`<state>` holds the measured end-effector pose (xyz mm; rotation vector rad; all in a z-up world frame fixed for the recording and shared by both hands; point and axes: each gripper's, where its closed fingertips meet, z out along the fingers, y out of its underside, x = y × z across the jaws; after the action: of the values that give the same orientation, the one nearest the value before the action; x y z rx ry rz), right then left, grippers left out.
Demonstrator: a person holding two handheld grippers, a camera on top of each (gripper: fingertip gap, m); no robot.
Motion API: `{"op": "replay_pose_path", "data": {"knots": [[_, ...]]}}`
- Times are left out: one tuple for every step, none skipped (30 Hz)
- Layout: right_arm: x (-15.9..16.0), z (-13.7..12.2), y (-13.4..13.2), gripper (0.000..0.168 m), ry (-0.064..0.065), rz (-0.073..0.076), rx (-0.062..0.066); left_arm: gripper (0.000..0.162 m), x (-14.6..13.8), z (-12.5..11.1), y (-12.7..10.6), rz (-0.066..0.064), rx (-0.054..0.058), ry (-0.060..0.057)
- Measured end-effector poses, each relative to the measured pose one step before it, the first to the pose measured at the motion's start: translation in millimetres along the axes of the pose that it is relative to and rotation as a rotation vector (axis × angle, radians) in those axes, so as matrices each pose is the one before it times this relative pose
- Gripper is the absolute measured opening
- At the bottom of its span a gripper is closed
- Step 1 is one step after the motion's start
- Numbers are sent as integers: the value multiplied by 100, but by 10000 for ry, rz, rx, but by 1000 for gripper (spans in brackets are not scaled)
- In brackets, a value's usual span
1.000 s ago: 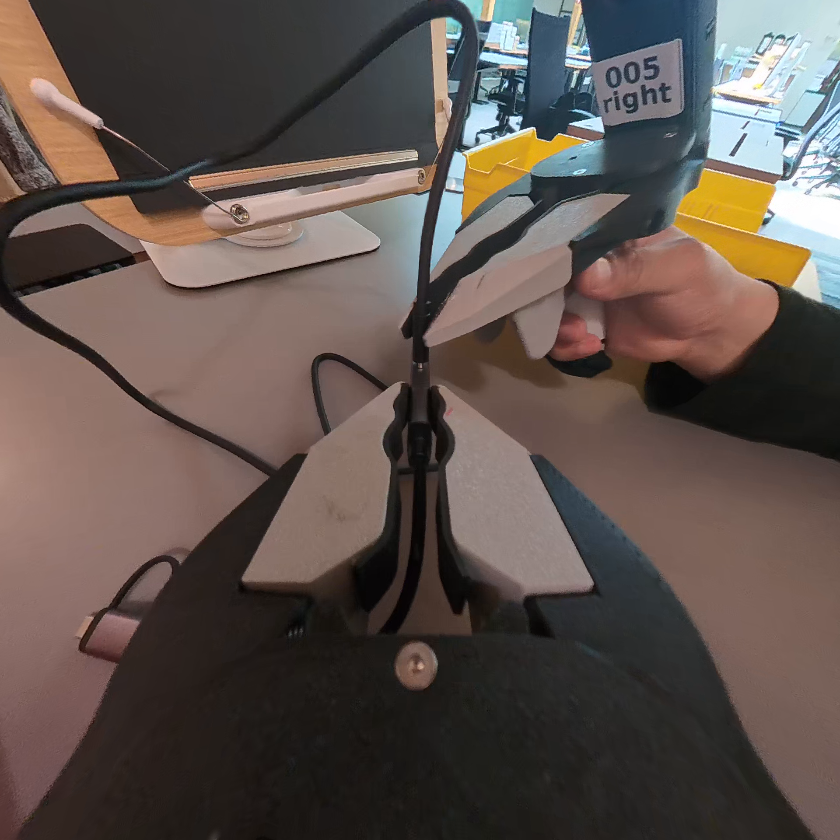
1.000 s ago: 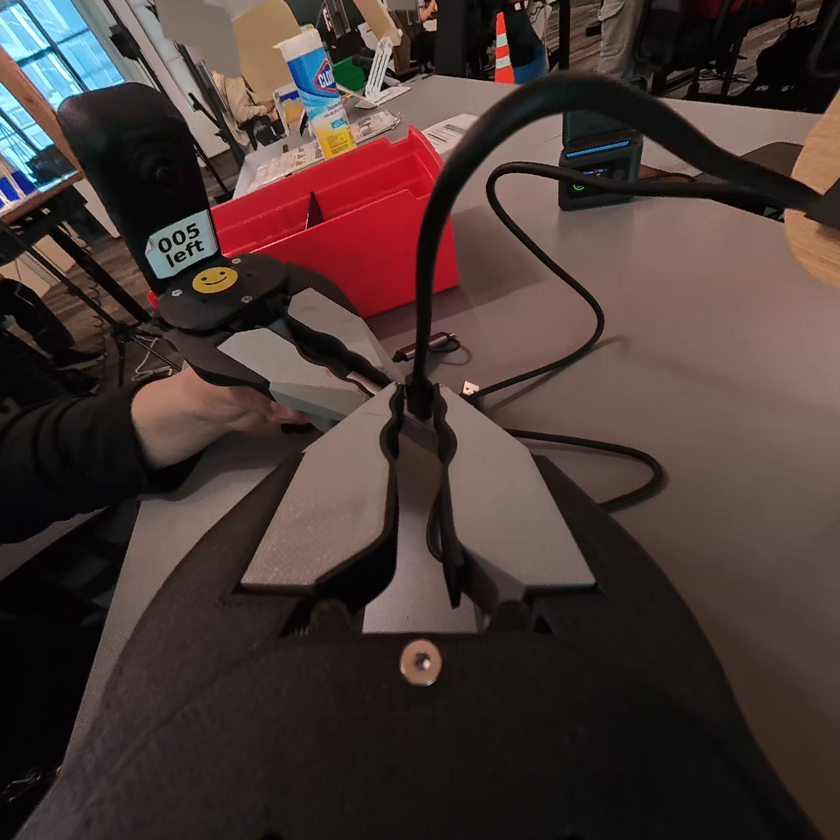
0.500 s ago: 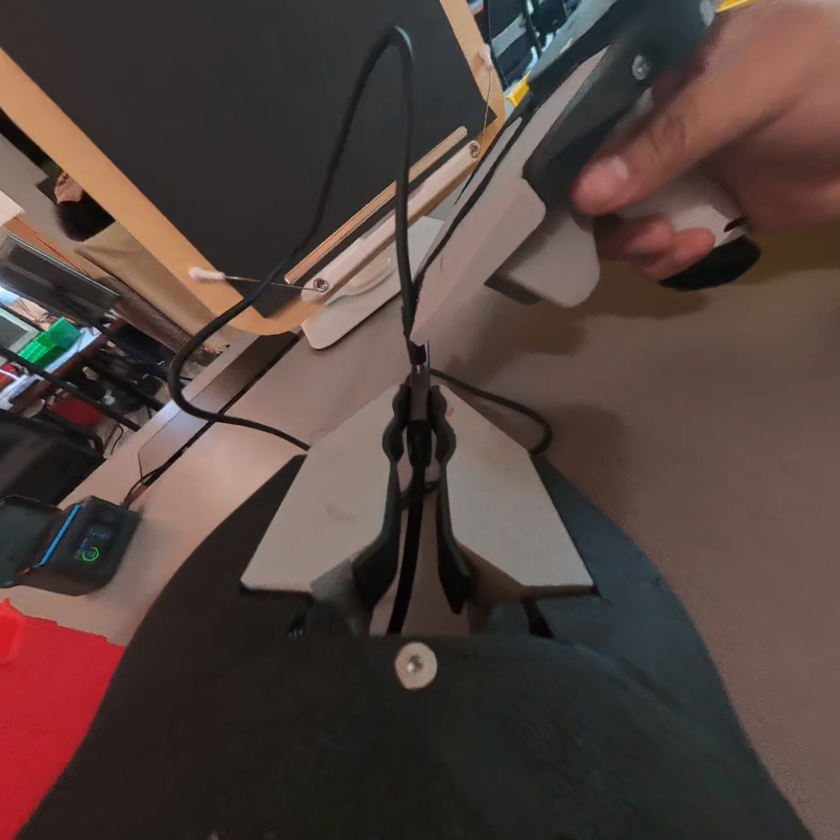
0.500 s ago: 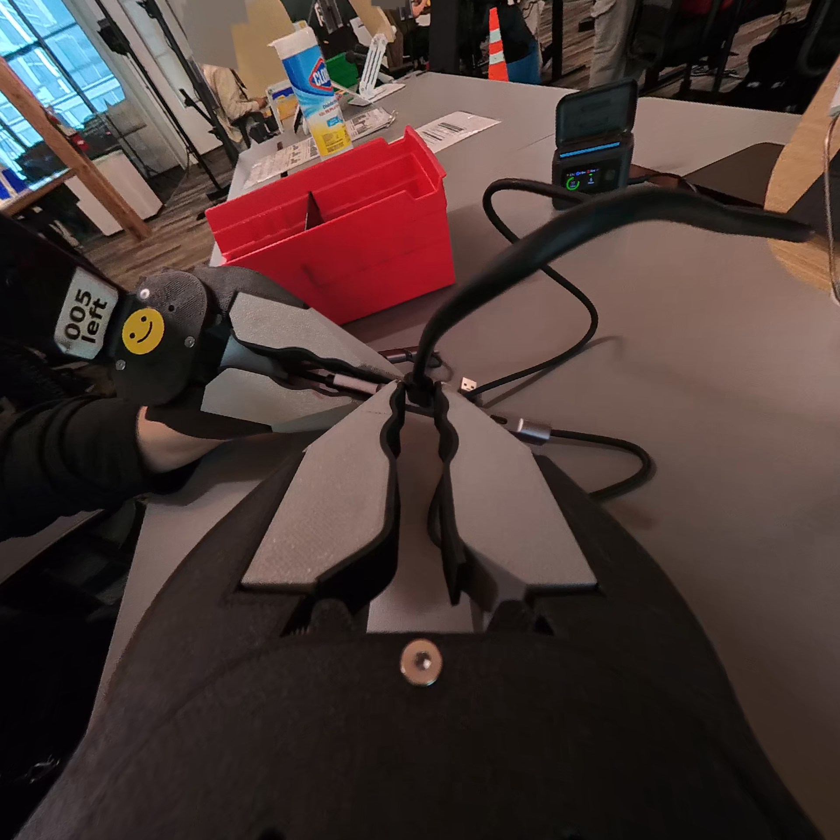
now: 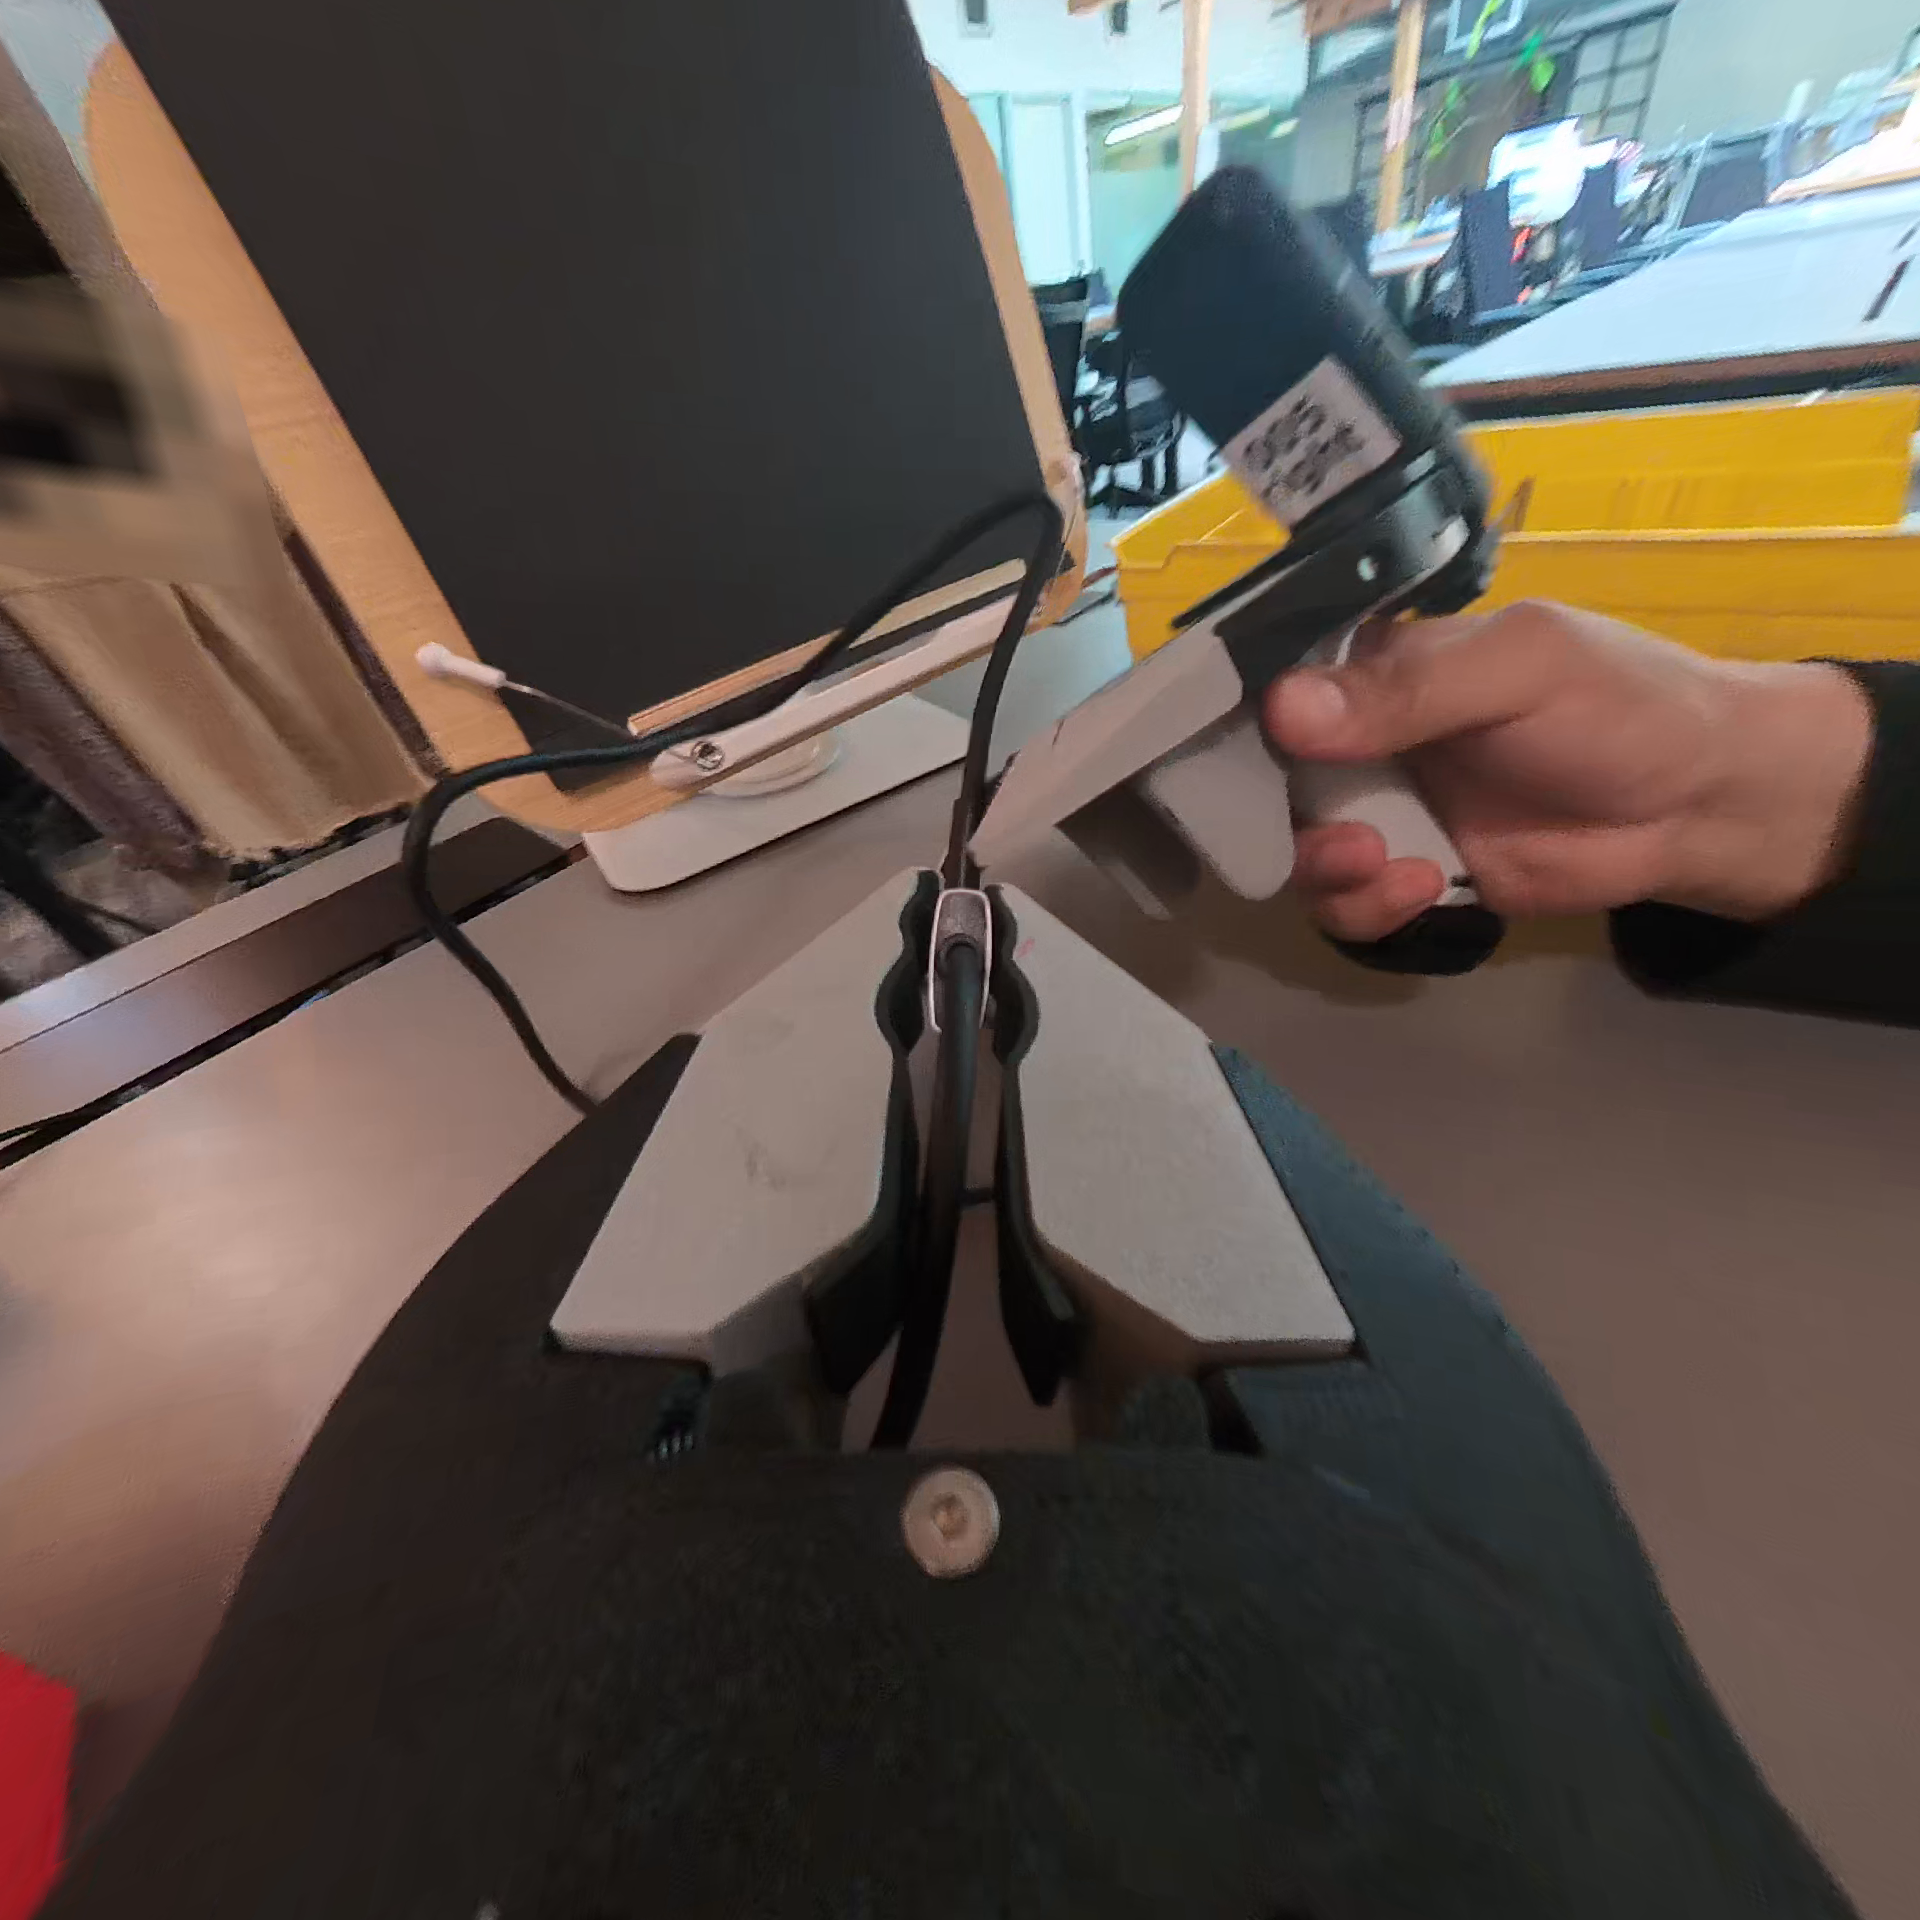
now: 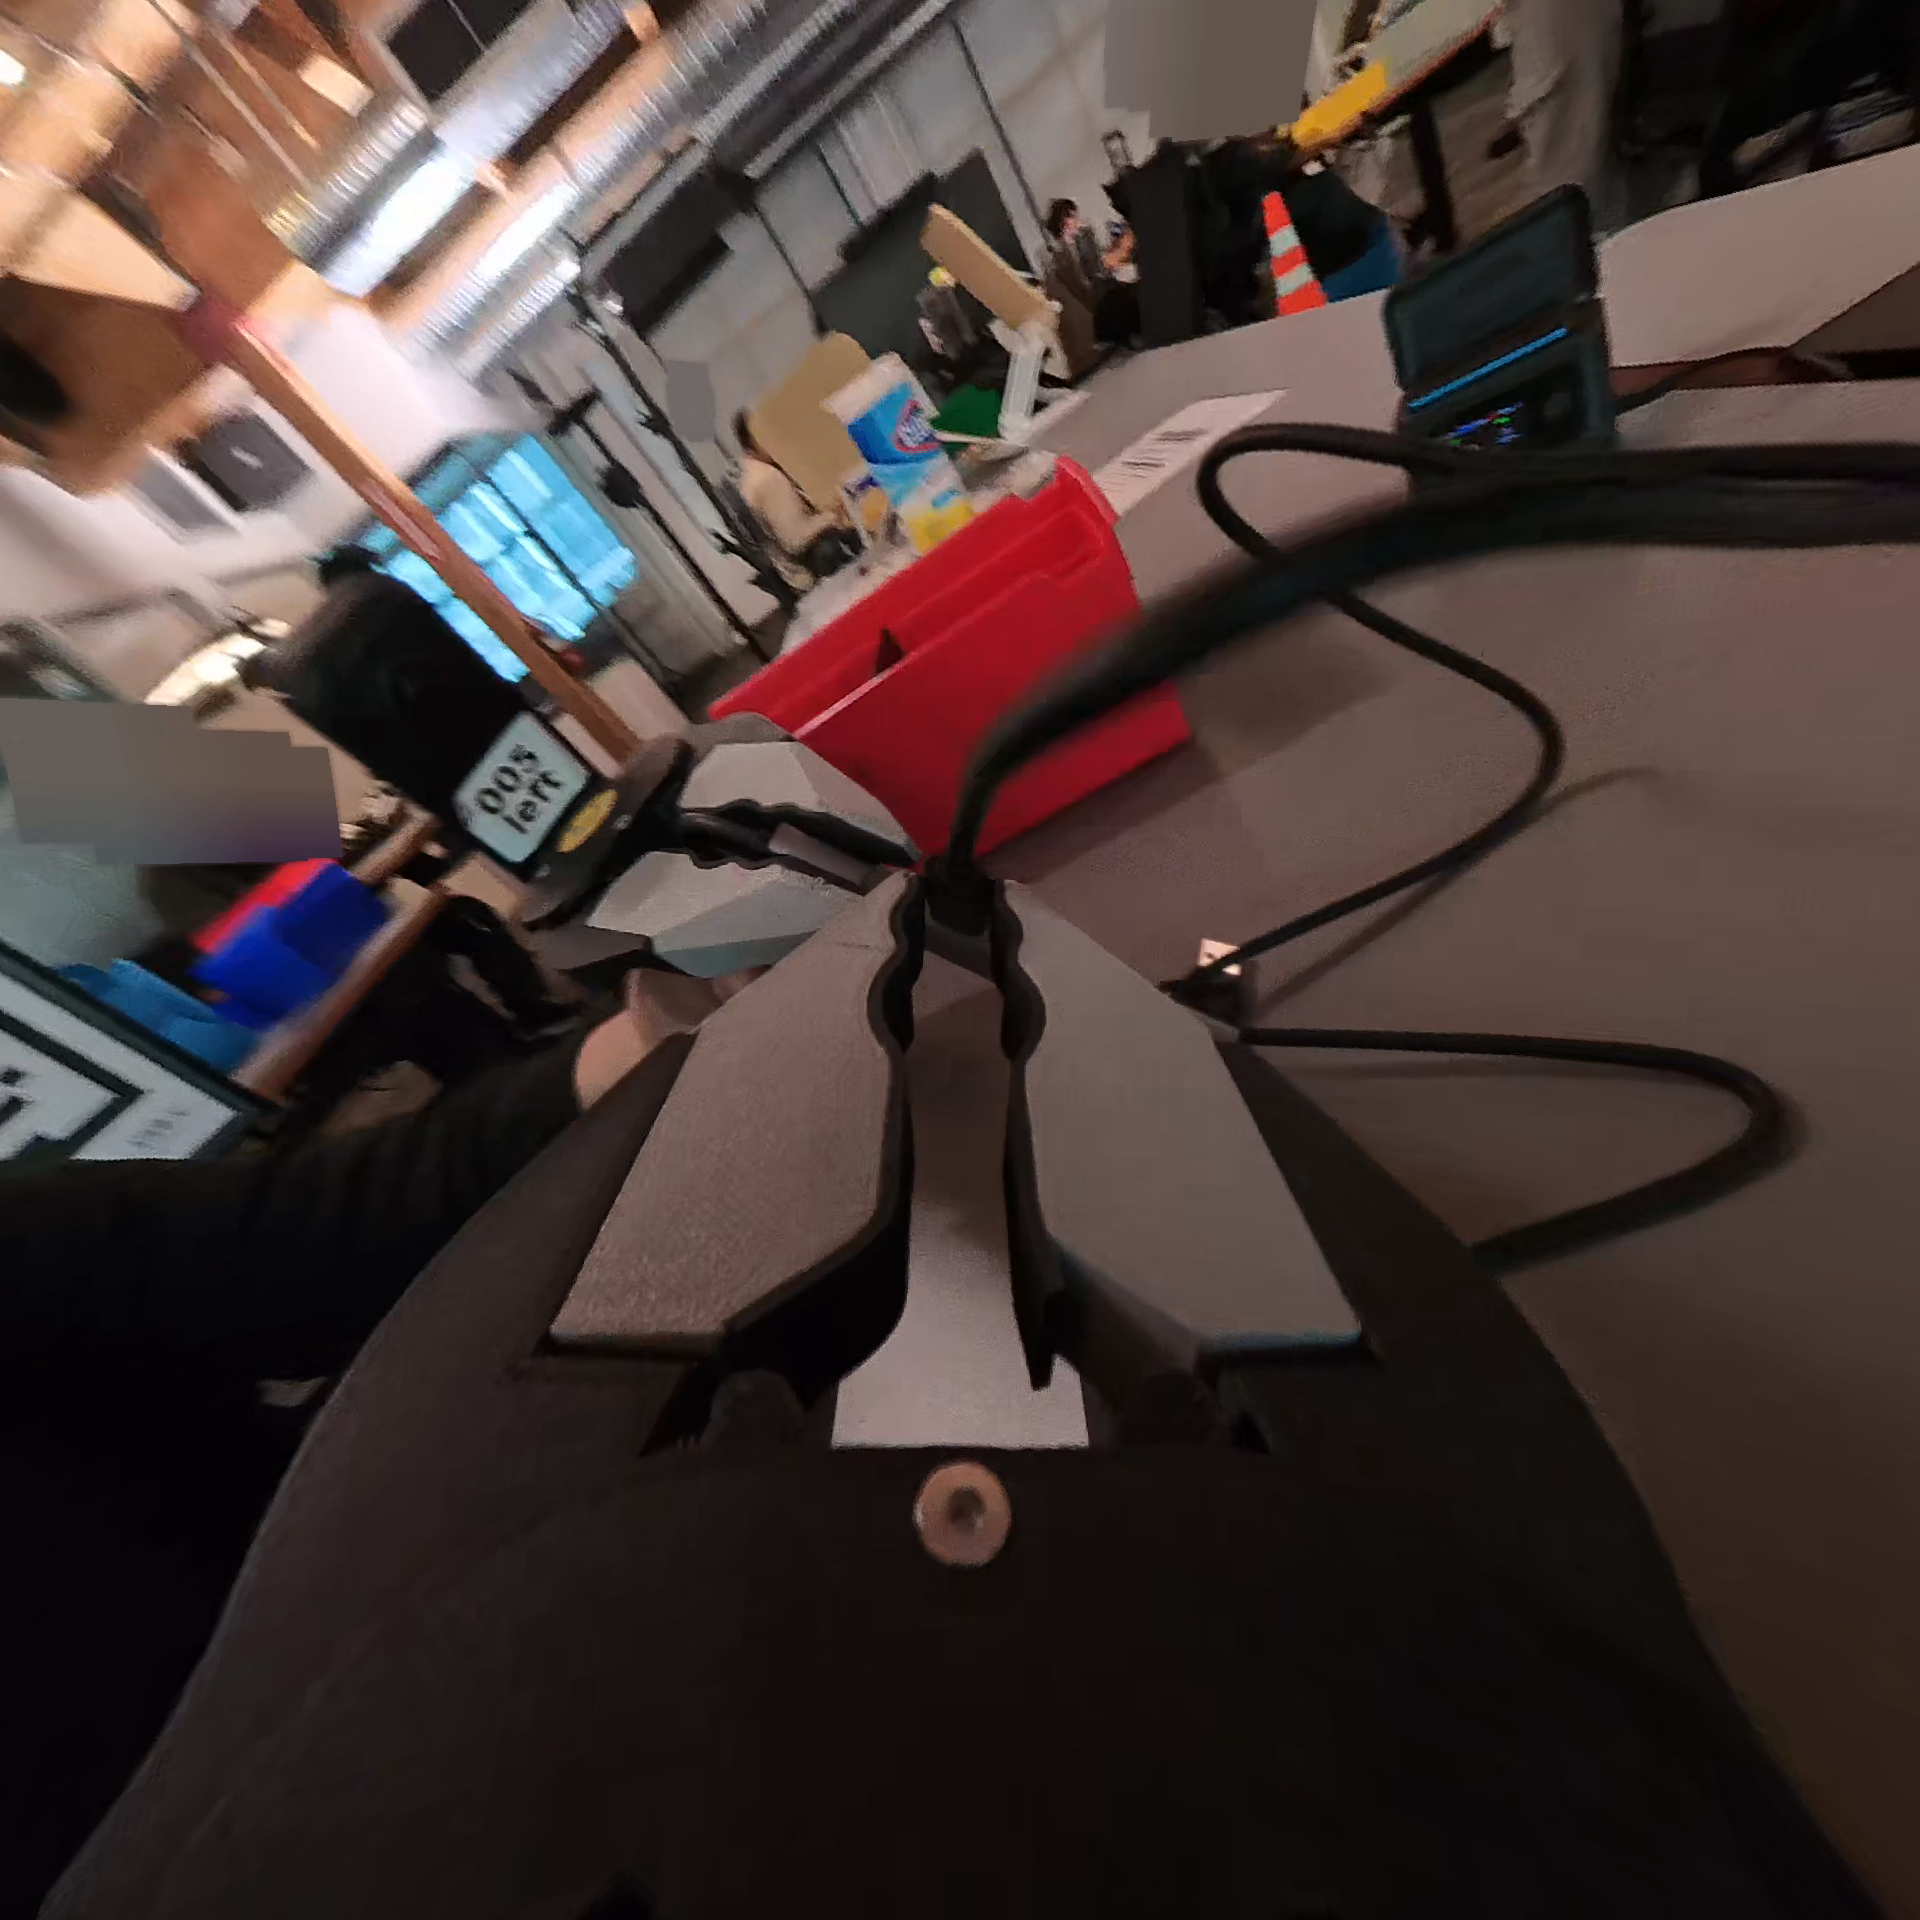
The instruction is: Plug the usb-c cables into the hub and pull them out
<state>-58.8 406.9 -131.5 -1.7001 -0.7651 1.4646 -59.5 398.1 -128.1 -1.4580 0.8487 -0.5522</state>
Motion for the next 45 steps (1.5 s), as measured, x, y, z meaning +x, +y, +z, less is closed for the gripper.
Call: {"op": "replay_pose_path", "data": {"knots": [[-320, -153, -170, 8, -368, 125, 59, 7, 236, -62, -319, -274, 168, 256], [-234, -142, 13, 8, -174, -189, -128, 7, 178, -26, -192, -295, 102, 213], [-113, -127, 172, 8, 16, -354, -276, 7, 216, -14, -15, -160, -5, 219], [-74, -140, 215, 8, 90, -404, -319, 7, 213, 6, 105, -109, -55, 221], [-137, -121, 211, 8, 53, -389, -270, 7, 192, -4, 77, -113, -20, 194], [-171, -110, 178, 8, -13, -315, -204, 6, 197, -33, -13, -104, 31, 188], [-203, -113, 117, 9, -75, -229, -134, 7, 199, -30, -23, -176, 31, 217], [-251, -92, 57, 10, -134, -192, -52, 7, 51, -48, -124, -207, 97, 120], [-220, -56, 15, 10, -123, -182, 0, 7, 46, -85, -207, -184, 141, 121], [-189, 1, 0, 12, -88, -191, 9, 7, 139, -88, -195, -209, 118, 198], [-238, 33, 98, 14, -98, -229, -81, 7, 161, -103, -218, -167, 125, 181], [-257, 63, 161, 15, -79, -261, -146, 7, 123, -94, -118, -88, 67, 132], [-237, 63, 138, 18, -41, -284, -133, 7, 117, -47, 13, -39, -20, 115], [-219, 80, 140, 20, -16, -261, -129, 7, 111, -15, 55, -8, -33, 88], [-164, 121, 266, 23, 5, -210, -208, 7, 218, 23, 30, -21, -15, 150], [-84, 127, 359, 23, 35, -190, -254, 7, 293, 54, -21, -11, 15, 190], [45, 157, 368, 22, 109, -202, -239, 7, 199, 45, -53, 17, 41, 107], [136, 143, 325, 18, 175, -203, -204, 7, 239, 43, -45, 13, 27, 146], [5, 133, 264, 17, 78, -172, -162, 7, 222, 38, -73, -7, 53, 139], [-153, 59, 120, 14, -27, -130, -109, 7, 16, 2, -67, -3, 48, 11], [-130, -22, -18, 13, -8, -154, -70, 7, 88, -8, 22, -16, -4, 88], [-143, -72, -93, 13, 2, -162, -38, 7, 86, -50, -67, -46, 58, 93], [-139, -86, -134, 12, 4, -133, -22, 7, 55, -52, -132, -111, 91, 96], [-121, -94, -147, 11, -15, -50, -9, 7, 8, -50, -152, -164, 114, 78], [-99, -70, -82, 11, -47, 46, -28, 7, -42, -40, -109, -198, 91, 64], [-28, -20, 18, 10, -26, 66, -60, 7, -48, -37, -22, -253, 31, 89], [27, -4, 101, 9, 24, 6, -86, 8, -96, -35, 68, -286, -31, 81], [-17, 4, 152, 8, 5, -32, -93, 12, -276, -82, 36, -249, -26, -50], [-51, -13, 76, 7, -21, -10, -50, 19, -426, -118, -40, -129, 4, -186], [-15, -44, 23, 7, -14, 20, -26, 24, -288, -172, -20, -26, 0, -134], [39, -68, 7, 6, 19, 21, -15, 28, -319, -193, -119, -37, 63, -168], [70, -86, 11, 6, 44, 10, -30, 33, -357, -227, -222, -45, 141, -201], [107, -85, 24, 6, 63, 26, -34, 37, -231, -223, -253, -49, 160, -113], [110, -68, 4, 6, 60, 47, -15, 42, -147, -185, -216, -58, 119, -60], [24, -48, 12, 6, 1, 66, -11, 47, -218, -173, -167, -14, 63, -124], [-18, -52, 17, 6, -39, 64, -16, 48, -213, -207, -103, 110, -13, -148], [65, -63, -5, 6, 27, 30, -8, 42, -125, -267, -3, 254, -94, -106], [86, -89, 2, 6, 47, 26, -14, 39, -279, -350, -34, 275, -84, -249], [107, -105, -3, 6, 33, 55, -10, 36, -155, -424, -154, 227, 30, -207], [56, -104, 15, 6, 2, 59, 2, 34, 120, -453, -230, 158, 89, -51], [68, -83, 21, 6, 17, 41, -8, 35, 275, -451, -273, 33, 101, 34], [30, -52, 55, 6, -1, 14, -35, 37, 455, -410, -233, -64, 99, 165], [-29, -6, 42, 6, -15, -5, -34, 38, 515, -294, -58, -119, 10, 212], [-11, 4, 24, 6, 3, -10, -20, 39, 432, -148, 23, -185, -20, 133], [-9, 22, -27, 7, 4, 6, 18, 36, 380, -112, -193, -144, 95, 7]]}}
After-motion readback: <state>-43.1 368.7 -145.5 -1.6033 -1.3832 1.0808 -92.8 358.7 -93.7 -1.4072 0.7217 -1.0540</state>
